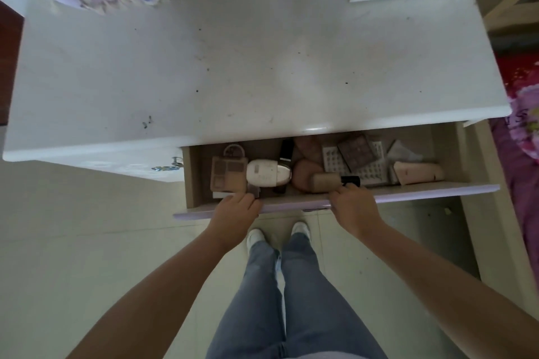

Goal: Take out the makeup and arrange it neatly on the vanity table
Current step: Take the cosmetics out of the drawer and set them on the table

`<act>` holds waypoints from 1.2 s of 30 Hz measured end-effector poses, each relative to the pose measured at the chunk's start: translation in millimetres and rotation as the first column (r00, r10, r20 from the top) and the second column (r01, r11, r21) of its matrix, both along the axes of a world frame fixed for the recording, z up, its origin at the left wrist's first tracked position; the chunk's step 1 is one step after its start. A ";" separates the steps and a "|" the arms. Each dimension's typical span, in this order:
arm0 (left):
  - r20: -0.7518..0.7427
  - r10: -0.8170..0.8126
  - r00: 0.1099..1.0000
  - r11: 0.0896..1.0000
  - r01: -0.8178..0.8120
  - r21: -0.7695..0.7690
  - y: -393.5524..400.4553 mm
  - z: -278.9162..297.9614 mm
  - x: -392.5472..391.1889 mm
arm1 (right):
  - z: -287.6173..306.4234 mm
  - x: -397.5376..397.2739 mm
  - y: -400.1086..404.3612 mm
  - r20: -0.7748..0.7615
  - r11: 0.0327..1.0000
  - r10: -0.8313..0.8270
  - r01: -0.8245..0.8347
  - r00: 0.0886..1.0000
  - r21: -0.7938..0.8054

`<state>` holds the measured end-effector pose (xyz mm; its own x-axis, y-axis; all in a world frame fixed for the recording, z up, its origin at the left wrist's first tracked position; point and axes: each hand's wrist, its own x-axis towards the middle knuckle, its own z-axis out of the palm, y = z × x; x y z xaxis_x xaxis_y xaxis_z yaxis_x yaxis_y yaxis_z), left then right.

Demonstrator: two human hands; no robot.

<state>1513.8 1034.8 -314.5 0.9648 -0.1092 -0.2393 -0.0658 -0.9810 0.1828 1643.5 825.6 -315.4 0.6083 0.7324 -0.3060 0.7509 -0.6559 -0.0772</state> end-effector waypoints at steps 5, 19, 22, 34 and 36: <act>-0.032 -0.017 0.999 1.000 0.018 0.003 -8.7 -5.6 -6.3 | -11.1 -9.3 -4.5 0.048 1.000 0.023 -0.023 0.999 -0.003; -0.144 0.484 0.863 0.875 -0.475 0.092 46.0 -37.8 14.5 | -29.0 -1.6 80.5 -0.243 0.995 0.091 -0.082 0.966 0.048; -0.217 0.432 0.876 0.897 -0.391 0.206 52.1 -60.9 24.1 | -40.8 -8.6 113.1 -0.074 0.988 0.141 -0.145 0.987 -0.050; -0.249 0.322 0.913 0.934 -0.263 0.241 53.7 -62.6 23.7 | -43.7 5.5 122.6 -0.234 0.950 0.234 -0.273 0.944 -0.149; -0.218 0.328 0.919 0.936 -0.285 0.205 58.6 -45.9 19.9 | -22.7 7.6 134.8 -0.252 0.941 0.265 -0.306 0.931 -0.141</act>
